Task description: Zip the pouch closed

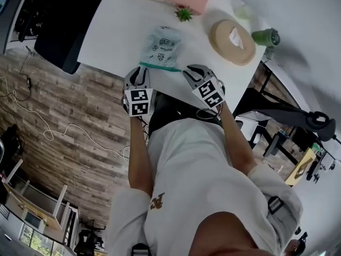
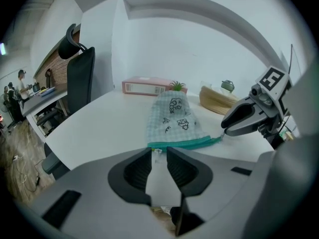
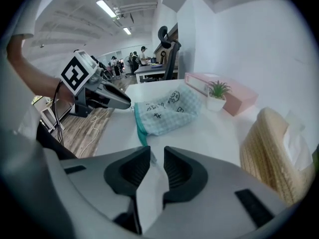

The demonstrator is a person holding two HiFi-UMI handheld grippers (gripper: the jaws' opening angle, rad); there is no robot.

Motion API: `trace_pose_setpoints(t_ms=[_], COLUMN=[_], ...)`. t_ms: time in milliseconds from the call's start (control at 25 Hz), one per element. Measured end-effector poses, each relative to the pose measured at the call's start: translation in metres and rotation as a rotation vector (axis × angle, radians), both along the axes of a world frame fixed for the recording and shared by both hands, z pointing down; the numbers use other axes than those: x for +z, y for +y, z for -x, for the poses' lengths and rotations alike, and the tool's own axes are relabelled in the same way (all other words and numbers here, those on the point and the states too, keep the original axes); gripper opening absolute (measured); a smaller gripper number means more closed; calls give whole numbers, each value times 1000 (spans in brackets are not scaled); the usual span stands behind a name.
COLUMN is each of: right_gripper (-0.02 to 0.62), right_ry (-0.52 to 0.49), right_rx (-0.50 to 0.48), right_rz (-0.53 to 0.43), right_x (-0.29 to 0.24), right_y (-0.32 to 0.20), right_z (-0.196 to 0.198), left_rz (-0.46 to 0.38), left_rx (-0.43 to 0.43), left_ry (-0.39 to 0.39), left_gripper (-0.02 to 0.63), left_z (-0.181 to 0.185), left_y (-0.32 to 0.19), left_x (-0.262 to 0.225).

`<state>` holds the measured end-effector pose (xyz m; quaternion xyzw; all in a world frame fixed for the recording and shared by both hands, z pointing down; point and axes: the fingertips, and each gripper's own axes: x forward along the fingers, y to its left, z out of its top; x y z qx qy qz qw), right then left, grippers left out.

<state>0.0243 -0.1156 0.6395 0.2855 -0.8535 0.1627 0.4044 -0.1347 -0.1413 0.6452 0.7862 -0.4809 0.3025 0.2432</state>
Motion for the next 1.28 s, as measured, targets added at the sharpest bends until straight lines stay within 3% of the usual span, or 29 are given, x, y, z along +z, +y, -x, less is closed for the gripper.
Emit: trace_pose_setpoints(t_ms=[240,600,880,1120,1280], right_gripper=[152,212,266,311,314], right_ry=[-104,-293,-378,-430,-430], right_rx=[49,124,146,160,202], right_rz=[-153,-450,-624,-720,-704], right_x=[-57,-176,-256,-298,-292], right_y=[-20,-42,-41,-30,-24], right_z=[5,5,-5,-15,-25], left_rz=[-156,-430,-605,-696,-717], left_rx=[-33,-101,-139,-175,-195], left_ry=[47,51,50,63,58], left_gripper=[141,219,284,319,322], left_z=[-7,-15,-18,-28,-32], left_y=[-4,-10,-1,16,25], left_x=[-61,-171,-244,-284,-294])
